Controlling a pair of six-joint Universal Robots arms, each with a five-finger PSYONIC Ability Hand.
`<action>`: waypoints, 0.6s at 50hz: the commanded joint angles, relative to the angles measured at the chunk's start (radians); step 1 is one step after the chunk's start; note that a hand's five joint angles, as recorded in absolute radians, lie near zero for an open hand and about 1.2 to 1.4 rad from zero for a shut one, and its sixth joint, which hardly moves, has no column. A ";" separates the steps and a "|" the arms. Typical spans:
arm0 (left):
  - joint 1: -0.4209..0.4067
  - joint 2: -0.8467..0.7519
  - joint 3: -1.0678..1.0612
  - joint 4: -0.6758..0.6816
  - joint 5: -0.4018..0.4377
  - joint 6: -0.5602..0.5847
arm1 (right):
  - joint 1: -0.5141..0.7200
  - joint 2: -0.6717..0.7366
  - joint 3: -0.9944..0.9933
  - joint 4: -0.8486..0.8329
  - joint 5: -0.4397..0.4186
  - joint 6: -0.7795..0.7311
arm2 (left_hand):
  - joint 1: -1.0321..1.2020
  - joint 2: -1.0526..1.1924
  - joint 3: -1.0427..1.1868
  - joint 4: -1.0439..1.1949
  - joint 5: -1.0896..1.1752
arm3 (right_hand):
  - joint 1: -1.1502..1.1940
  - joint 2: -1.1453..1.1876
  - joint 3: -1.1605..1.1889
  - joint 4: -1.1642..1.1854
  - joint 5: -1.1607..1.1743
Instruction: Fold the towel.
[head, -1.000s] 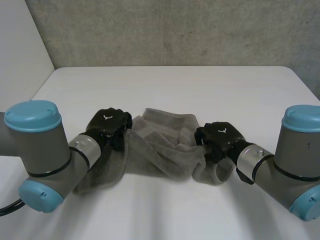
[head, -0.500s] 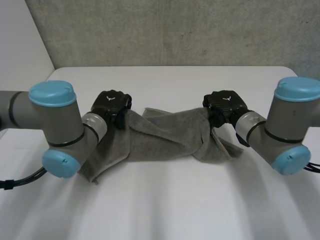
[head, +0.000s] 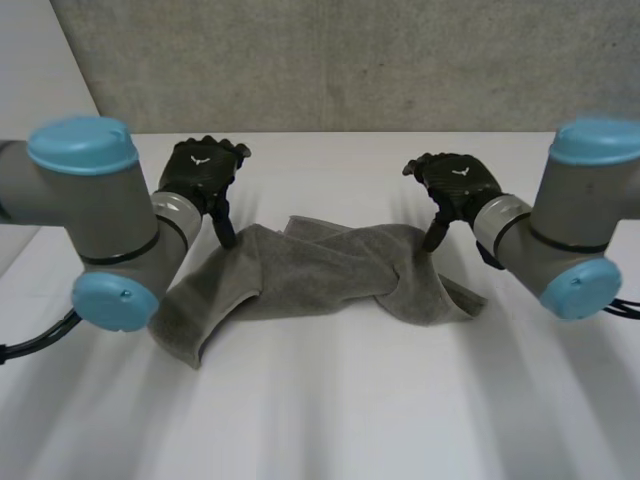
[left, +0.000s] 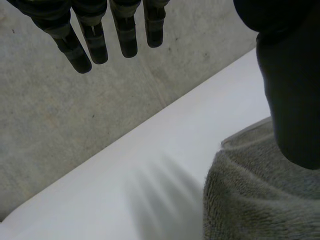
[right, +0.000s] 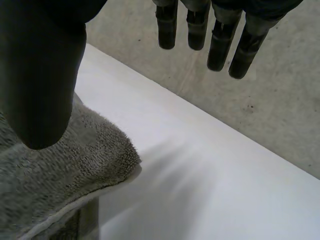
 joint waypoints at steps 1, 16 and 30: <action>-0.008 0.159 -0.146 -0.042 0.003 0.007 | -0.007 -0.161 0.104 0.095 -0.023 -0.001 | -0.058 -0.049 -0.035 -0.053 -0.188 | -0.065 -0.069 -0.070 -0.078 -0.065; 0.001 0.328 -0.556 0.032 -0.003 0.009 | -0.114 -0.314 0.505 0.065 -0.118 -0.057 | -0.032 -0.023 -0.008 -0.026 -0.162 | 0.082 0.079 0.078 0.070 0.082; -0.005 0.178 -0.598 0.211 -0.103 0.011 | -0.163 -0.302 0.688 -0.136 -0.110 -0.043 | -0.032 -0.023 -0.008 -0.026 -0.162 | 0.153 0.150 0.149 0.141 0.153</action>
